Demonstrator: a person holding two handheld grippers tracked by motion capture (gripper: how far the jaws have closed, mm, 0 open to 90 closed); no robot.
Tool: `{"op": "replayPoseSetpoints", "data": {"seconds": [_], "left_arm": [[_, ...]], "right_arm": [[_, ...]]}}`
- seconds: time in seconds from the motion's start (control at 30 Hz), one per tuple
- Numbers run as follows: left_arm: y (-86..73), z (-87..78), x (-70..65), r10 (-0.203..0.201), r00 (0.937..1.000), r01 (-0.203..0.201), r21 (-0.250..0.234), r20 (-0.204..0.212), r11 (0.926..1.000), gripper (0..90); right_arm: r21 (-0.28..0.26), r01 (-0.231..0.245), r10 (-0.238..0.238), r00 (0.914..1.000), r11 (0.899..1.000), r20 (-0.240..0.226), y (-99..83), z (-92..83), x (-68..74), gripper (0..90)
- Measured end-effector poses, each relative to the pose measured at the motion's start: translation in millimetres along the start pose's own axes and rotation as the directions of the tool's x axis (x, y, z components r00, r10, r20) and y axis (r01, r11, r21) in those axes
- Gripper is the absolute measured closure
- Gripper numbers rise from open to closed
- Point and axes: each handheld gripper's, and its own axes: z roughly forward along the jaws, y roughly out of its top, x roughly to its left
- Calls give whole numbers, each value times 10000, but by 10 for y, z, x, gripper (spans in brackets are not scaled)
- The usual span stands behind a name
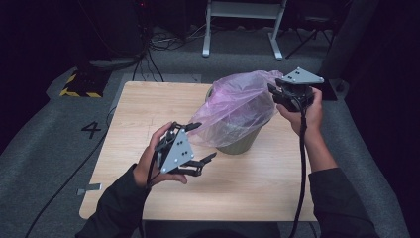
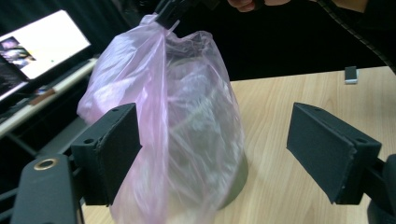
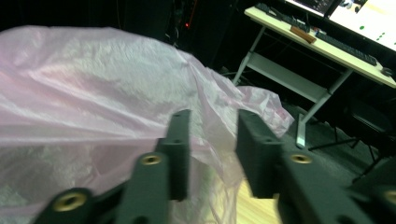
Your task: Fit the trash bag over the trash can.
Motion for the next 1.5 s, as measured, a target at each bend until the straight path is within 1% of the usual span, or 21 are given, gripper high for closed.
{"op": "replayPoseSetpoints", "data": {"seconds": [0.1, 0.17, 0.2, 0.23, 0.27, 0.3, 0.33, 0.43, 0.57, 0.6, 0.67, 0.73, 0.83, 0.97, 1.0, 1.1, 1.17, 1.27, 1.37, 1.4, 1.5], "left_arm": [[65, 265, 152, -12, 9999, 3, 722, 124, 9974, 172], [97, 424, 238, 90, 9999, -82, 1196, -61, 9928, 205], [116, 518, 319, -106, 9999, 112, 1359, -53, 9907, 217], [122, 588, 391, -443, 9989, 461, 1394, -159, 9892, 325], [122, 653, 469, -703, 9971, 739, 1517, -286, 9857, 325], [118, 699, 525, -921, 9951, 965, 1607, -348, 9823, 416], [101, 768, 607, -1260, 9915, 1297, 1718, -327, 9766, 416], [52, 904, 751, -1614, 9862, 1654, 2071, -366, 9642, 477], [6, 989, 883, -2378, 9698, 2437, 1816, -537, 9527, 475], [-3, 999, 903, -2471, 9673, 2532, 1707, -562, 9522, 475], [-19, 1032, 930, -2532, 9644, 2626, 1632, -765, 9510, 463], [-43, 1049, 955, -2727, 9596, 2803, 1524, -693, 9477, 445], [-68, 1058, 961, -2729, 9604, 2785, 1559, -569, 9477, 504], [-50, 1036, 955, -2000, 9783, 2064, 1687, -544, 9638, 692], [-40, 1030, 952, -1709, 9824, 1815, 1698, -750, 9686, 747], [-29, 1037, 972, -1496, 9859, 1612, 1854, -752, 9693, 887], [-29, 1044, 1009, -1212, 9888, 1372, 2086, -875, 9683, 900], [-51, 1045, 1120, -1400, 9831, 1627, 2133, -1175, 9633, 900], [-103, 1064, 1252, -1801, 9739, 2071, 2162, -1383, 9541, 900], [-139, 1089, 1306, -1999, 9684, 2301, 2246, -1495, 9469, 900], [-245, 1152, 1394, -2475, 9550, 2816, 2375, -1635, 9297, 900]], "right_arm": [[-175, 296, -305, 9983, 9994, -504, 13, 12, 36, 479], [-113, 534, -541, 9954, 9985, -791, 7, 23, 66, 381], [-65, 565, -569, 9949, 9984, -830, -4, 25, 77, 331], [-227, 444, -468, 9918, 9988, -1188, -58, -4, 90, 295], [-227, 444, -468, 9918, 9988, -1188, -58, -4, 90, 295], [-411, 405, -459, 9893, 9983, -1386, -116, -52, 92, 250], [-411, 405, -459, 9893, 9983, -1386, -116, -52, 92, 250], [-733, 437, -535, 9891, 9964, -1374, -218, -137, 65, 214], [-1058, -33, -102, 9919, 9944, -1268, -357, -246, -44, 204], [-1058, -33, -102, 9919, 9944, -1268, -357, -246, -44, 204], [-947, -561, 456, 9929, 9939, -1095, -432, -246, -110, 204], [-970, -1515, 1381, 9815, 9837, -1326, -535, -216, -207, 204], [-429, -2700, 2542, 9410, 9619, -2234, -644, -91, -295, 207], [-96, -3044, 2871, 9079, 9525, -3053, -704, 45, -287, 514], [-16, -3037, 2864, 9002, 9528, -3281, -706, 55, -280, 622], [92, -2561, 2457, 9160, 9666, -3172, -701, 50, -221, 790], [8, -2506, 2384, 9202, 9681, -3106, -707, 23, -224, 861], [6, -2415, 2312, 9285, 9704, -2905, -729, -38, -267, 900], [436, -2294, 2328, 9373, 9723, -2594, -770, -55, -325, 900], [535, -2257, 2319, 9395, 9727, -2521, -781, -55, -343, 900], [1038, -2285, 2484, 9313, 9680, -2665, -838, -63, -398, 900]]}}
